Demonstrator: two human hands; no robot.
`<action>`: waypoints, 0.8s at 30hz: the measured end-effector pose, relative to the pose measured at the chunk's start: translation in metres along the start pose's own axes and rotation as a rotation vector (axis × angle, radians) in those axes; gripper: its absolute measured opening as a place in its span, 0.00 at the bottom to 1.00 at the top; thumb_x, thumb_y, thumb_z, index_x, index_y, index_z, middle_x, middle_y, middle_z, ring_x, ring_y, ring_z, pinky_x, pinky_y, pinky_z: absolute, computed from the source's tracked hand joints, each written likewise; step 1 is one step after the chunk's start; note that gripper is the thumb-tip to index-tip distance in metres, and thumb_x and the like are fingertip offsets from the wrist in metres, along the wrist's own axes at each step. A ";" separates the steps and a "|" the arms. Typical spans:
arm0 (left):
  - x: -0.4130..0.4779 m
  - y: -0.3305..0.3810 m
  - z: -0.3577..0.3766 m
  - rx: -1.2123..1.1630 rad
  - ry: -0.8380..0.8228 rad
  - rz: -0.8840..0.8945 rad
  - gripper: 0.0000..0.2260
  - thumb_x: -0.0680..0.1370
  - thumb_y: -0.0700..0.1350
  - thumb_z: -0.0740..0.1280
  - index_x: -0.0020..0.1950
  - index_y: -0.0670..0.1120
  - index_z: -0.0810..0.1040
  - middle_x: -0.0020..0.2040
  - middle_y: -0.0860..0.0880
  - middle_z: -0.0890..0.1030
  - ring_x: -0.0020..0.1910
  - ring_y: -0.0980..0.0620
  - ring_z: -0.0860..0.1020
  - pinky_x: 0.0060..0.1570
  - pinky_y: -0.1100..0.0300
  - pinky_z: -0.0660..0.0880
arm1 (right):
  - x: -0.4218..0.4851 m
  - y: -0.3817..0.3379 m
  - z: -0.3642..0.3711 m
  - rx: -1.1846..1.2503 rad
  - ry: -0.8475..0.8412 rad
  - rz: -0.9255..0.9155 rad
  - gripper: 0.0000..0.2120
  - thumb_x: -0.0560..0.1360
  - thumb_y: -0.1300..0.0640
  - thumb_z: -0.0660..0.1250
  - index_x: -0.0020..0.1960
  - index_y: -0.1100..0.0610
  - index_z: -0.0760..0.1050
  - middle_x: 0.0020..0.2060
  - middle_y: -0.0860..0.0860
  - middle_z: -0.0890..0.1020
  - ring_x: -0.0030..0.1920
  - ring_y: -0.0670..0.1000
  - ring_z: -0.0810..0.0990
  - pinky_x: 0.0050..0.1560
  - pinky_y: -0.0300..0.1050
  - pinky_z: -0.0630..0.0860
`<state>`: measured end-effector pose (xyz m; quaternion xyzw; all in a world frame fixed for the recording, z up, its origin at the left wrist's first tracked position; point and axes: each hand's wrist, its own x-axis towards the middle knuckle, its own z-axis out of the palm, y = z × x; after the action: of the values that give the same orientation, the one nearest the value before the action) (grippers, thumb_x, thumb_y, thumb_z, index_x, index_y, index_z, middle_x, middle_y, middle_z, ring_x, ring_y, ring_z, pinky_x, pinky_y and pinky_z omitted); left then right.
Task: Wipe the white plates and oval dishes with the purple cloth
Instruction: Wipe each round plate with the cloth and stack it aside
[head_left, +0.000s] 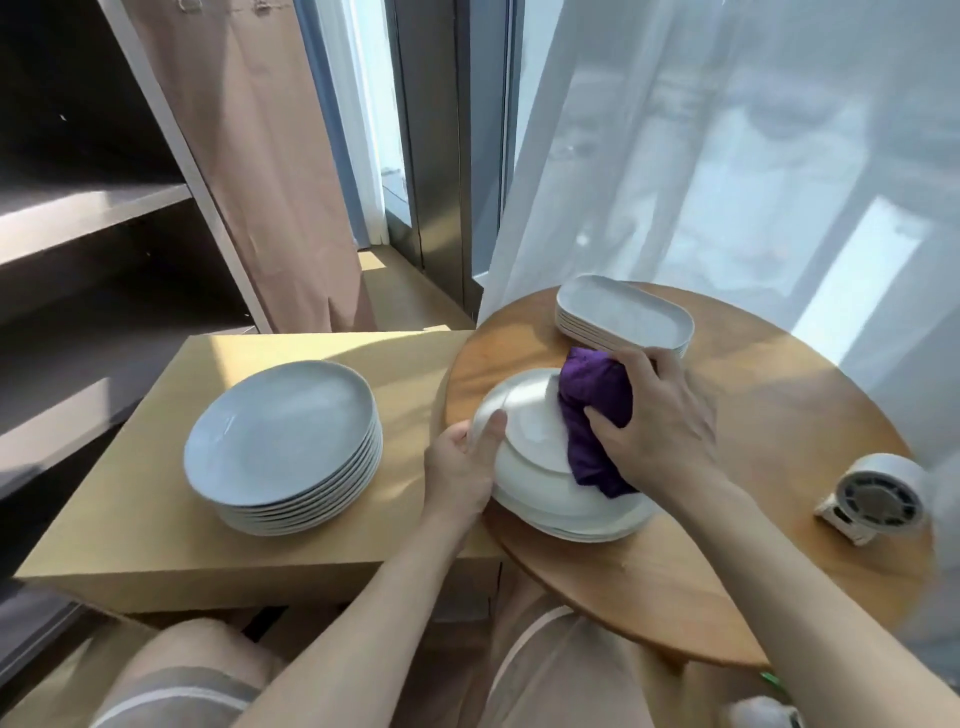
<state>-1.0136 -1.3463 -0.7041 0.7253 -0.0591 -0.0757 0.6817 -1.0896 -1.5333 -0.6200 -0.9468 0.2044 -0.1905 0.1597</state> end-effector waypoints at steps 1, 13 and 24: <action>0.001 -0.001 0.001 -0.001 -0.002 0.002 0.23 0.76 0.65 0.70 0.31 0.50 0.73 0.29 0.56 0.75 0.29 0.59 0.72 0.28 0.66 0.65 | -0.005 0.001 -0.002 0.020 -0.012 0.005 0.28 0.71 0.44 0.74 0.68 0.45 0.70 0.63 0.51 0.74 0.61 0.61 0.74 0.63 0.57 0.69; 0.001 0.000 0.001 0.006 -0.006 -0.040 0.23 0.79 0.61 0.68 0.34 0.46 0.69 0.31 0.50 0.71 0.31 0.54 0.69 0.32 0.58 0.64 | -0.034 -0.026 -0.009 0.091 -0.201 -0.168 0.28 0.70 0.39 0.68 0.68 0.43 0.69 0.63 0.47 0.74 0.63 0.53 0.73 0.67 0.53 0.70; 0.004 -0.005 -0.003 -0.009 -0.038 -0.041 0.29 0.70 0.70 0.68 0.34 0.43 0.72 0.32 0.52 0.74 0.33 0.55 0.72 0.35 0.57 0.66 | -0.015 0.018 -0.036 0.307 -0.450 -0.133 0.25 0.64 0.45 0.72 0.59 0.33 0.73 0.58 0.33 0.72 0.56 0.41 0.76 0.56 0.42 0.76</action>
<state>-1.0088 -1.3441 -0.7085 0.7218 -0.0566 -0.1036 0.6820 -1.1238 -1.5506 -0.5998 -0.9413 0.0699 -0.0141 0.3300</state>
